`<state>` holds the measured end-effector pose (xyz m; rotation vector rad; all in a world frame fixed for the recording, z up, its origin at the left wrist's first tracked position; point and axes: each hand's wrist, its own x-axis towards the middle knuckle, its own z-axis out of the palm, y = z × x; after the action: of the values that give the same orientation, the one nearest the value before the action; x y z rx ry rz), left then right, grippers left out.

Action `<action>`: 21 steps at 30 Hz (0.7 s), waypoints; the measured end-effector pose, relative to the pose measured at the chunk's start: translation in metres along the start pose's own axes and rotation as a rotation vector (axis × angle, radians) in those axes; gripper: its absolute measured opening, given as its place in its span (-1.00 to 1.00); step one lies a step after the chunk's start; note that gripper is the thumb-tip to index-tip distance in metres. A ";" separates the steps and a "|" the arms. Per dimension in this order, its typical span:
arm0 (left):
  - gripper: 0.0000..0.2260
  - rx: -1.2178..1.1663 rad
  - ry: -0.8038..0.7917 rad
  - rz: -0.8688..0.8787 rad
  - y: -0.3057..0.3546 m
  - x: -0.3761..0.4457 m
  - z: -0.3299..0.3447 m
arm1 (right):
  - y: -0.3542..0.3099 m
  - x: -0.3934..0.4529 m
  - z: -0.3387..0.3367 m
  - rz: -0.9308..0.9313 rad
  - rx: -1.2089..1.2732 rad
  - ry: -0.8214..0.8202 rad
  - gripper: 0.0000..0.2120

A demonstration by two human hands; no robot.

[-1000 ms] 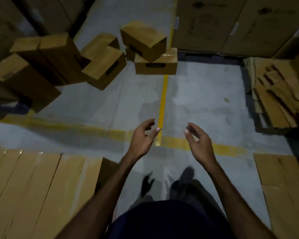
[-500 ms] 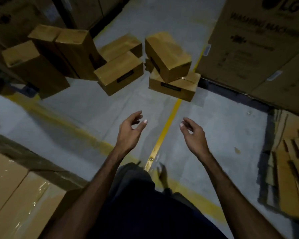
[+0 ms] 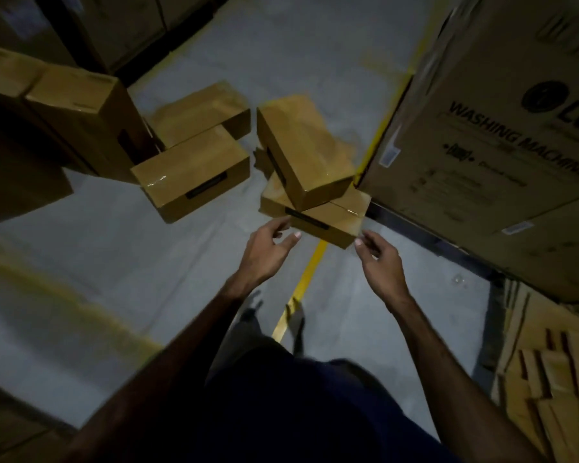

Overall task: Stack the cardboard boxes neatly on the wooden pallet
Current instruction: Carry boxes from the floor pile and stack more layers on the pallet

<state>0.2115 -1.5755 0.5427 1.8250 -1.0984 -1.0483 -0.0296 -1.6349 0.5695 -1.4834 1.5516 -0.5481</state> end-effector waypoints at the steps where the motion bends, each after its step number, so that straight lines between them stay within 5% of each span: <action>1: -0.44 0.013 -0.007 -0.001 0.006 0.022 0.000 | -0.006 0.022 -0.004 0.015 -0.005 0.010 -0.56; 7: -0.45 0.006 0.016 -0.062 0.029 0.139 0.003 | -0.032 0.162 -0.017 0.018 -0.037 -0.045 -0.55; 15: -0.22 -0.119 0.201 -0.194 0.066 0.265 0.043 | -0.050 0.371 -0.031 -0.034 -0.140 -0.263 -0.55; 21: -0.44 -0.219 0.280 -0.384 0.063 0.341 0.092 | -0.040 0.498 -0.045 -0.032 -0.389 -0.403 -0.58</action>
<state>0.2102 -1.9278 0.4741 1.9704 -0.4580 -1.0381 0.0135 -2.1266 0.4784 -1.7805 1.3598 0.0492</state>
